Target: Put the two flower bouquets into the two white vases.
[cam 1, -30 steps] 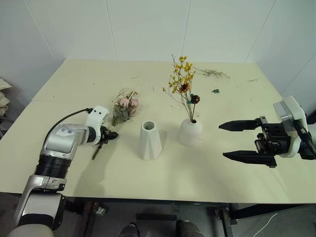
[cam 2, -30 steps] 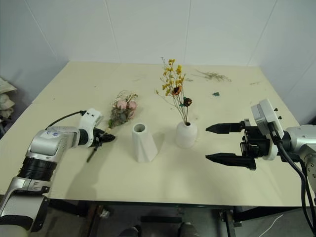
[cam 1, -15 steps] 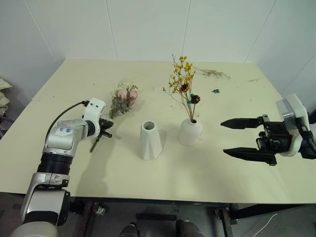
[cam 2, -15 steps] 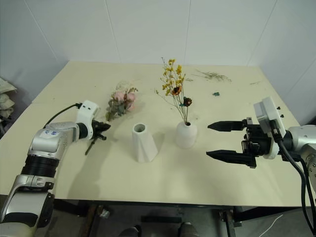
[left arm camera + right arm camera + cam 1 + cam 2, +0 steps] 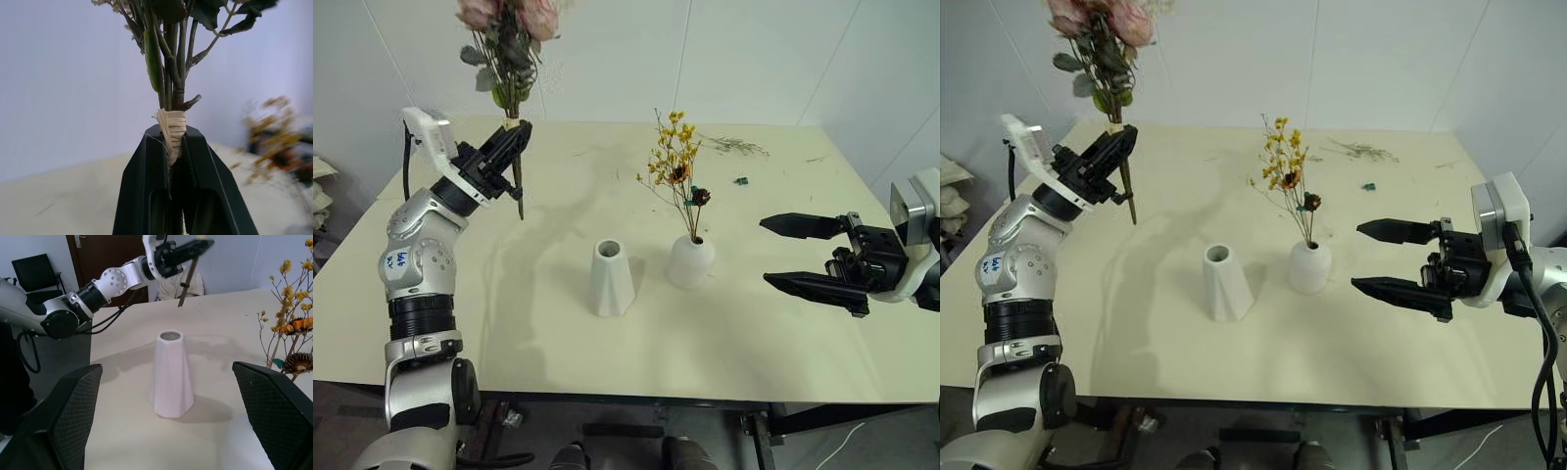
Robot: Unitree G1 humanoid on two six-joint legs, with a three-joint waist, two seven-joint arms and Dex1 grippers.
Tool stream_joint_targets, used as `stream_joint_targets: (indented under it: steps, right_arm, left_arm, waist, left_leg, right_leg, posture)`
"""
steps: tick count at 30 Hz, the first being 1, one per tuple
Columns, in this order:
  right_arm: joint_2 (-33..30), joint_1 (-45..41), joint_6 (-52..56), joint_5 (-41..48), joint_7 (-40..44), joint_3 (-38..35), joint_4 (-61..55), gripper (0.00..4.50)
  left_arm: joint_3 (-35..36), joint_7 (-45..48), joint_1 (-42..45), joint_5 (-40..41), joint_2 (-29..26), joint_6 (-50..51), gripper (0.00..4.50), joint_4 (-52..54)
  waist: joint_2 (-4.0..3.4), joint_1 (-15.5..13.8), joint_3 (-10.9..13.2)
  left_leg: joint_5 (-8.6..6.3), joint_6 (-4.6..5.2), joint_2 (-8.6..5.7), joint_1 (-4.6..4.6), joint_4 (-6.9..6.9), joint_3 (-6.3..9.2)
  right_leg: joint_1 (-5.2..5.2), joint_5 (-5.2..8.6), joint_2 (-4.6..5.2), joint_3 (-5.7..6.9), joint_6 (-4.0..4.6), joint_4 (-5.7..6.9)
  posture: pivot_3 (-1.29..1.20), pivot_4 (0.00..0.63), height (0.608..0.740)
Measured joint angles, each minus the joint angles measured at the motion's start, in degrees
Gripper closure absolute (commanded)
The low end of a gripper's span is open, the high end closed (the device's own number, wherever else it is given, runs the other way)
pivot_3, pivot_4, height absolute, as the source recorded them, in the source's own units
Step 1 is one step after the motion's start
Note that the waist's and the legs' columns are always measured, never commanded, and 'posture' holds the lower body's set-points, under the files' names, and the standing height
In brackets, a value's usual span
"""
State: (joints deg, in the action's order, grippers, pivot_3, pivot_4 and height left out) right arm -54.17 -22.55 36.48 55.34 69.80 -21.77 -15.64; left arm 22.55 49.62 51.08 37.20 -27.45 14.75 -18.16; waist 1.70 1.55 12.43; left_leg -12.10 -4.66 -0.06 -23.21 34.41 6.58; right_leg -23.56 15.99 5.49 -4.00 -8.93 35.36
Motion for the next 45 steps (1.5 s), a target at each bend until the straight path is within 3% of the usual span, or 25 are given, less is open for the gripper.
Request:
stream_joint_targets:
  steps: [6,12,19,24,33,45]
  right_arm:
    - [-0.01,0.01,-0.16,-0.38,-0.09,0.01,-0.15,0.0]
    - [0.0,0.17,-0.31,-1.31,-0.09,0.04,-0.15,0.0]
    - [0.01,0.72,-0.4,-1.45,-0.56,0.23,-0.97,0.0]
    - [0.37,1.92,-0.45,-1.44,-1.08,0.23,-2.24,0.0]
    - [0.48,2.85,-0.56,-1.44,-2.1,0.23,-2.46,0.0]
    - [0.84,3.31,-1.57,-1.48,-3.14,0.23,-2.81,0.0]
  left_arm:
    - [1.24,11.69,0.96,11.85,0.77,4.23,4.47,2.71]
    - [0.32,15.07,0.95,16.49,1.72,9.9,4.47,4.08]
    - [-0.14,16.59,2.65,19.84,6.96,11.31,4.47,3.63]
    - [0.06,16.56,3.84,20.92,11.19,10.27,4.47,0.65]
    - [-1.61,18.62,4.61,17.57,12.94,7.11,4.47,-5.29]
    - [-4.53,20.39,4.6,14.95,15.48,6.81,4.47,-5.41]
  waist:
    - [0.0,-0.01,0.0]
    - [0.0,0.04,0.0]
    - [0.01,-0.06,0.0]
    - [0.01,0.01,0.01]
    - [0.02,-0.1,0.01]
    - [0.02,-0.08,0.01]
  left_leg:
    - [0.0,0.01,0.0,0.01,0.08,0.0]
    - [-0.01,0.02,0.0,0.02,0.24,0.0]
    - [-0.01,0.02,0.0,-0.01,0.36,0.0]
    - [-0.02,0.03,0.0,-0.02,0.43,0.0]
    - [-0.04,0.06,-0.01,-0.06,0.47,0.0]
    - [-0.07,0.08,-0.01,-0.07,0.46,0.0]
  right_leg:
    - [0.04,0.0,0.0,0.0,0.0,0.04]
    - [0.1,-0.01,-0.02,-0.01,-0.02,0.05]
    - [0.13,-0.01,-0.02,-0.01,-0.02,0.03]
    - [0.14,-0.02,-0.03,-0.01,-0.02,0.03]
    - [0.17,-0.02,-0.03,-0.02,-0.04,-0.07]
    - [0.17,-0.02,-0.03,-0.02,-0.04,-0.16]
  posture:
    - [0.0,0.15,0.74]
    - [0.0,0.15,0.74]
    - [0.0,0.15,0.74]
    - [0.0,0.15,0.74]
    - [0.0,0.15,0.74]
    - [0.0,0.15,0.74]
